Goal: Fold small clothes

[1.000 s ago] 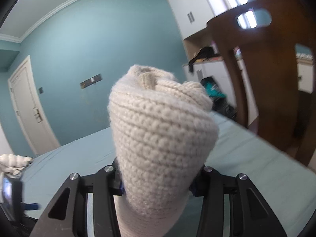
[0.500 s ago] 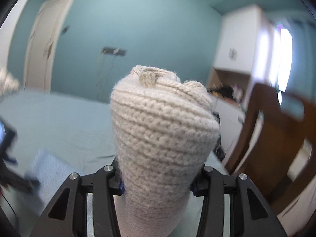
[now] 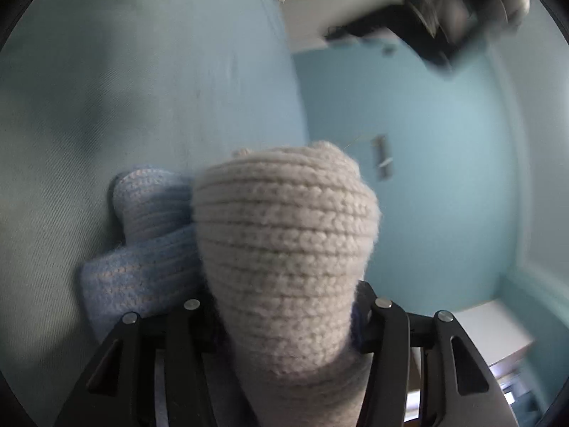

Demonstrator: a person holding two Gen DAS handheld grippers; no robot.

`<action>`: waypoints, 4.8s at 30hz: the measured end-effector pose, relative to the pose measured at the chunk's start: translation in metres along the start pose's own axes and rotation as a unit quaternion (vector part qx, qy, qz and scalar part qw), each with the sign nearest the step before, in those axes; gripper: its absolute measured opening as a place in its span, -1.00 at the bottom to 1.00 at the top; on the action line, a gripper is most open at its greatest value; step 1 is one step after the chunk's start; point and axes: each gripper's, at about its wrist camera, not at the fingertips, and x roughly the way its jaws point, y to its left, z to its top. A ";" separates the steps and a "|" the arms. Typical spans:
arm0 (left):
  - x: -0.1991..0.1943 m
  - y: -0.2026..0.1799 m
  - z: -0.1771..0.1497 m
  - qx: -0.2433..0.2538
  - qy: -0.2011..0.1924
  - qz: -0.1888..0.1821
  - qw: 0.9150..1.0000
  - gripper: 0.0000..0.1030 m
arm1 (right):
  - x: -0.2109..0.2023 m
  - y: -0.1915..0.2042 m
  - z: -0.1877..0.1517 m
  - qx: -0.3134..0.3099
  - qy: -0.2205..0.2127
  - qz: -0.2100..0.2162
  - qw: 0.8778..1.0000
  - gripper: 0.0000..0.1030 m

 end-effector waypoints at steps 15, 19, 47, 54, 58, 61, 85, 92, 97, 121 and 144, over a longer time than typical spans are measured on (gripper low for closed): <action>-0.047 -0.095 -0.027 0.093 -0.084 -0.014 0.992 1.00 | -0.021 -0.225 -0.196 0.620 0.054 0.243 0.744 0.95; -0.048 -0.122 -0.036 0.123 -0.082 -0.002 0.989 1.00 | 0.033 -0.200 -0.226 0.688 0.133 0.341 0.626 0.95; 0.002 -0.142 -0.036 0.159 -0.016 0.067 0.985 1.00 | -0.034 -0.165 -0.247 0.720 0.162 0.240 0.630 0.99; -0.055 -0.196 -0.039 0.198 -0.077 0.017 0.977 1.00 | -0.070 -0.137 -0.267 0.764 0.137 0.208 0.595 0.99; -0.009 -0.229 -0.066 0.249 -0.021 0.035 0.968 1.00 | -0.074 -0.136 -0.252 0.755 0.123 0.204 0.611 0.99; -0.002 -0.220 -0.071 0.212 -0.032 0.015 0.977 1.00 | -0.069 -0.139 -0.258 0.760 0.127 0.210 0.601 0.99; -0.069 -0.112 -0.049 0.141 -0.035 -0.024 0.989 1.00 | -0.027 -0.111 -0.311 0.840 0.110 0.264 0.461 0.99; -0.011 -0.034 -0.048 0.024 0.019 -0.043 0.999 1.00 | -0.016 -0.104 -0.305 0.834 0.128 0.284 0.456 0.99; 0.059 -0.009 -0.056 -0.044 0.106 -0.131 0.985 1.00 | -0.011 -0.098 -0.307 0.836 0.130 0.294 0.445 0.99; 0.133 -0.094 -0.070 0.079 0.130 -0.261 0.953 0.52 | -0.002 -0.092 -0.337 0.877 0.103 0.342 0.322 0.99; 0.130 -0.114 -0.086 0.099 0.141 -0.212 0.962 1.00 | 0.031 -0.083 -0.326 0.850 0.082 0.446 0.268 0.99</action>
